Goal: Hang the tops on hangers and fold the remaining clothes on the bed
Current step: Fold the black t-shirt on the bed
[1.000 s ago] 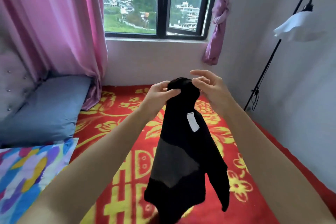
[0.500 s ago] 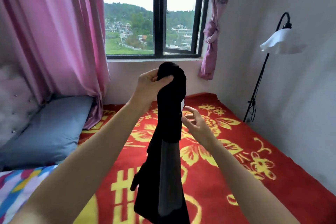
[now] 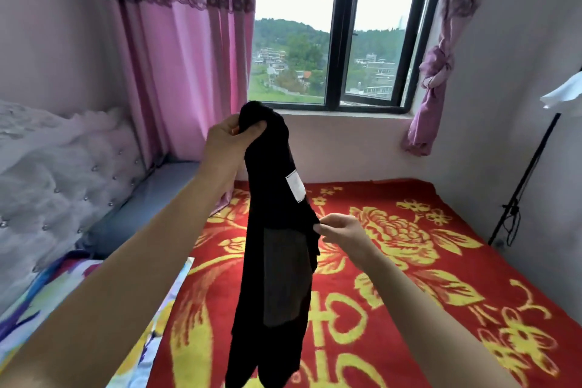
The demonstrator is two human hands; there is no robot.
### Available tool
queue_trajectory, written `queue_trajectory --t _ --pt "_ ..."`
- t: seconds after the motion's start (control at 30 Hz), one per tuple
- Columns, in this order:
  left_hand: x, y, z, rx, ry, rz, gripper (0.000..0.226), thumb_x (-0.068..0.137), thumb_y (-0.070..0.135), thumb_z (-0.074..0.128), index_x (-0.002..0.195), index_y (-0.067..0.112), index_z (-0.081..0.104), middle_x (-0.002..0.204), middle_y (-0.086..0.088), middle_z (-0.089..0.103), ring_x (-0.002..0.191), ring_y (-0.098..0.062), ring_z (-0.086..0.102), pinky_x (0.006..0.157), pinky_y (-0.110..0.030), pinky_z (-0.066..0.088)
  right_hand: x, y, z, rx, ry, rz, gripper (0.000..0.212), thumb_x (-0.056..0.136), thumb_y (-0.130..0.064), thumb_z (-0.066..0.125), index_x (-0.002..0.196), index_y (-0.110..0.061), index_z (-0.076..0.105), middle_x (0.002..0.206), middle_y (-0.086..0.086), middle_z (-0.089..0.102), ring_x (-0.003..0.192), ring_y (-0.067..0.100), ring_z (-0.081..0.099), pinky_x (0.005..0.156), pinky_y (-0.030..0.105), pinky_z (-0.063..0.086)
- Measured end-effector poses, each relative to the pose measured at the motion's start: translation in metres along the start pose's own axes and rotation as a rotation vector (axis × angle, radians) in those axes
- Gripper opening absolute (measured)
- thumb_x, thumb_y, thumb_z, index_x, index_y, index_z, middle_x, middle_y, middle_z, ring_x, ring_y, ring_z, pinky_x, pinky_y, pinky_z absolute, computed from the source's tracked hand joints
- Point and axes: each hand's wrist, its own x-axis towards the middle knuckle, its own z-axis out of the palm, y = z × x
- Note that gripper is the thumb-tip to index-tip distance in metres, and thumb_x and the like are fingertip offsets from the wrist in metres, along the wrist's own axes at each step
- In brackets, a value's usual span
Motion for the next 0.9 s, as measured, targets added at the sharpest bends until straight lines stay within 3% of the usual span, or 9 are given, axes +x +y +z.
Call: queue_trajectory --t 0.13,0.23,0.43,0.5,0.57,0.67,0.73,0.83,0.9 --pt "0.004 -0.015 -0.044 0.130 0.078 -0.018 0.007 0.085 0.008 0.066 0.088 0.014 0.067 0.080 0.005 0.066 0.069 -0.001 0.064 0.070 -0.016 0.049 0.006 -0.007 -0.006 0.072 0.030 0.026 0.017 0.092 -0.006 0.054 0.076 -0.011 0.057 0.068 -0.005 0.062 0.068 0.011 0.058 0.063 0.019 0.048" --pt "0.000 -0.027 -0.069 0.173 0.045 -0.016 0.016 0.084 0.002 0.064 0.083 0.017 0.064 0.079 0.002 0.064 0.065 0.002 0.062 0.070 -0.014 0.049 0.007 -0.023 -0.011 0.135 0.117 -0.031 0.020 0.097 -0.007 0.044 0.079 -0.012 0.048 0.064 -0.006 0.053 0.055 0.002 0.053 0.054 0.015 0.044" --pt "-0.011 -0.049 -0.100 0.197 -0.155 -0.085 0.016 0.073 -0.004 0.071 0.077 0.012 0.068 0.078 -0.006 0.065 0.070 -0.009 0.060 0.073 -0.021 0.050 0.001 -0.049 -0.022 -0.101 0.109 -0.129 0.014 0.097 -0.011 0.047 0.084 -0.016 0.047 0.052 -0.010 0.048 0.039 0.001 0.038 0.039 0.014 0.032" --pt "-0.012 -0.049 -0.103 0.085 -0.218 -0.147 0.019 0.065 0.003 0.070 0.071 0.021 0.073 0.072 0.003 0.068 0.066 -0.007 0.063 0.066 -0.018 0.052 -0.001 -0.056 -0.026 -0.176 0.080 -0.123 0.013 0.096 -0.011 0.050 0.085 -0.016 0.048 0.057 -0.008 0.051 0.040 0.001 0.041 0.040 0.014 0.034" --pt "-0.011 -0.051 -0.108 0.134 -0.279 -0.148 0.018 0.063 0.008 0.068 0.062 0.026 0.067 0.060 0.010 0.061 0.056 -0.003 0.057 0.057 -0.013 0.047 -0.004 -0.062 -0.034 -0.253 0.056 -0.113 0.011 0.093 -0.011 0.054 0.085 -0.017 0.050 0.059 -0.006 0.053 0.041 0.005 0.039 0.041 0.015 0.032" --pt "-0.006 -0.059 -0.119 0.535 -0.407 -0.049 0.022 0.066 0.019 0.076 0.061 0.024 0.055 0.048 0.014 0.048 0.046 0.001 0.043 0.048 -0.010 0.035 -0.009 -0.067 -0.048 -0.403 -0.014 -0.060 0.015 0.087 -0.010 0.063 0.080 -0.019 0.054 0.058 -0.010 0.052 0.045 0.009 0.038 0.043 0.017 0.033" --pt "-0.005 -0.066 -0.127 0.763 -0.482 0.011 0.024 0.064 0.041 0.074 0.061 0.029 0.054 0.046 0.016 0.048 0.045 0.000 0.043 0.048 -0.011 0.032 -0.016 -0.067 -0.058 -0.441 -0.101 0.025 0.021 0.083 -0.002 0.066 0.083 -0.019 0.054 0.067 -0.006 0.053 0.053 0.013 0.043 0.049 0.020 0.037" --pt "-0.008 -0.075 -0.136 0.921 -0.493 0.025 0.031 0.053 0.067 0.057 0.061 0.036 0.054 0.049 0.015 0.048 0.050 -0.004 0.044 0.054 -0.019 0.033 -0.024 -0.056 -0.067 -0.443 -0.229 0.206 0.046 0.079 0.007 0.065 0.104 -0.028 0.050 0.091 0.007 0.053 0.071 0.018 0.053 0.062 0.024 0.048" --pt "-0.015 -0.077 -0.134 0.852 -0.505 -0.009 0.026 0.065 0.052 0.071 0.056 0.034 0.054 0.045 0.014 0.045 0.048 -0.005 0.042 0.051 -0.016 0.032 -0.029 -0.043 -0.069 -0.556 -0.244 0.315 0.064 0.078 0.005 0.065 0.123 -0.035 0.044 0.103 0.008 0.052 0.084 0.020 0.056 0.077 0.030 0.052"
